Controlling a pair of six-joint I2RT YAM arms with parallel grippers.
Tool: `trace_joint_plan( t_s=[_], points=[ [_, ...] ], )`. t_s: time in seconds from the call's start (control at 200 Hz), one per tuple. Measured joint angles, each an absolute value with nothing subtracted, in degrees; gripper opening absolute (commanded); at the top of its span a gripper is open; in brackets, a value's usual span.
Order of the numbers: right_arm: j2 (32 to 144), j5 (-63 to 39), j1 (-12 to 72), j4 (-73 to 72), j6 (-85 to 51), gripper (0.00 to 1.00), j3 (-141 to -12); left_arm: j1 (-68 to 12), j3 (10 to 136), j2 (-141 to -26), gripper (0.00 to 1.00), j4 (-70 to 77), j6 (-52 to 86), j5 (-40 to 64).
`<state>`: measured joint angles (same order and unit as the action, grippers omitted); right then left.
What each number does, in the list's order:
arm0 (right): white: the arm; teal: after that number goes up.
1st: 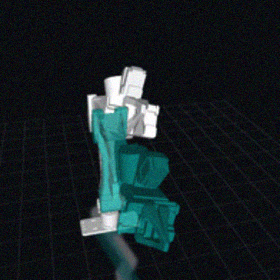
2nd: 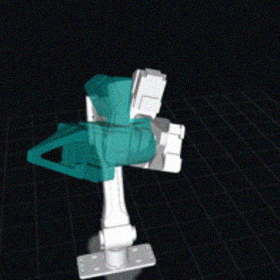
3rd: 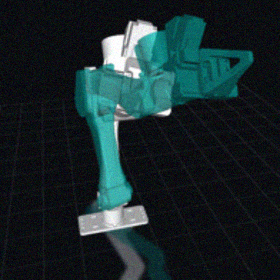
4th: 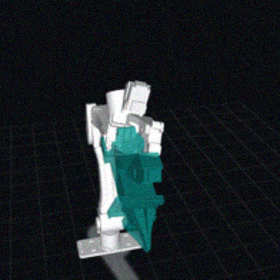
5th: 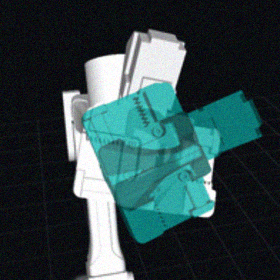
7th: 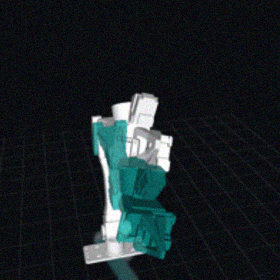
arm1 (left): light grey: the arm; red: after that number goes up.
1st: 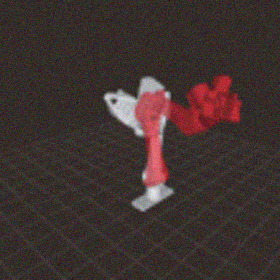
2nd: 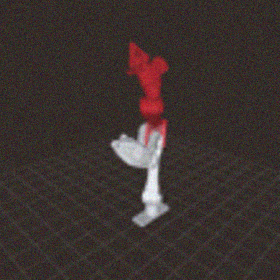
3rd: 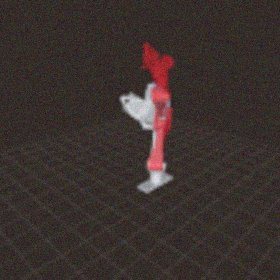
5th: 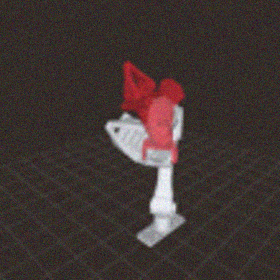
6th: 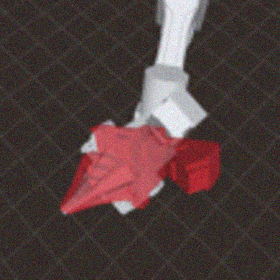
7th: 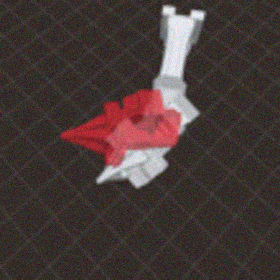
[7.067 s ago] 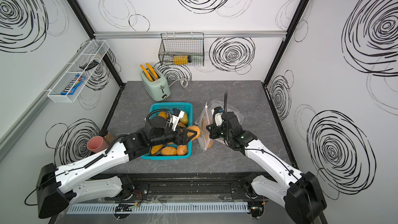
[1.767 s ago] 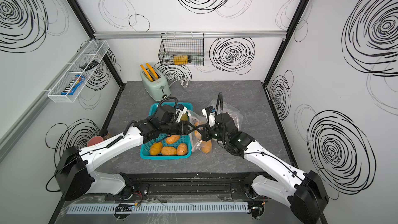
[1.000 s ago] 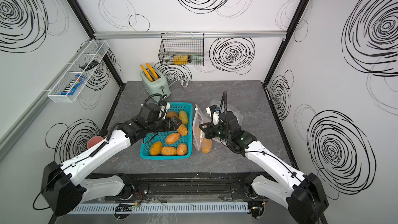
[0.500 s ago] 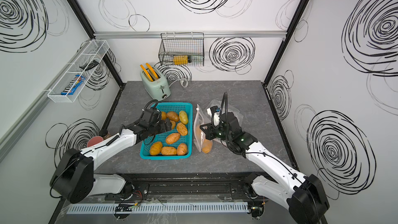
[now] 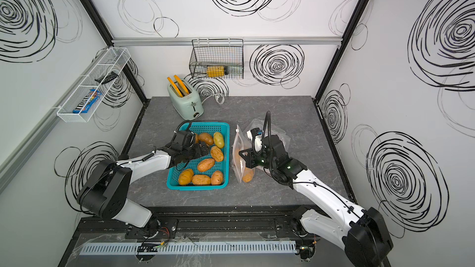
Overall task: Put the potatoes into a zipper bag and zip it
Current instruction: Pick up the potato from the basket.
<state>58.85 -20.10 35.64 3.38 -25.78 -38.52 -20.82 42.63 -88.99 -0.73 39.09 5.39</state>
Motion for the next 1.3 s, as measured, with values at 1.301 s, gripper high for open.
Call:
trace_joint_plan(
  t_s=[1.301],
  points=[
    [59.3, -20.1, 35.7, 3.3, -25.6, 0.0, -37.3, -27.4, 39.9, -69.2, 0.64, -1.7, 38.7, -1.0]
  ],
)
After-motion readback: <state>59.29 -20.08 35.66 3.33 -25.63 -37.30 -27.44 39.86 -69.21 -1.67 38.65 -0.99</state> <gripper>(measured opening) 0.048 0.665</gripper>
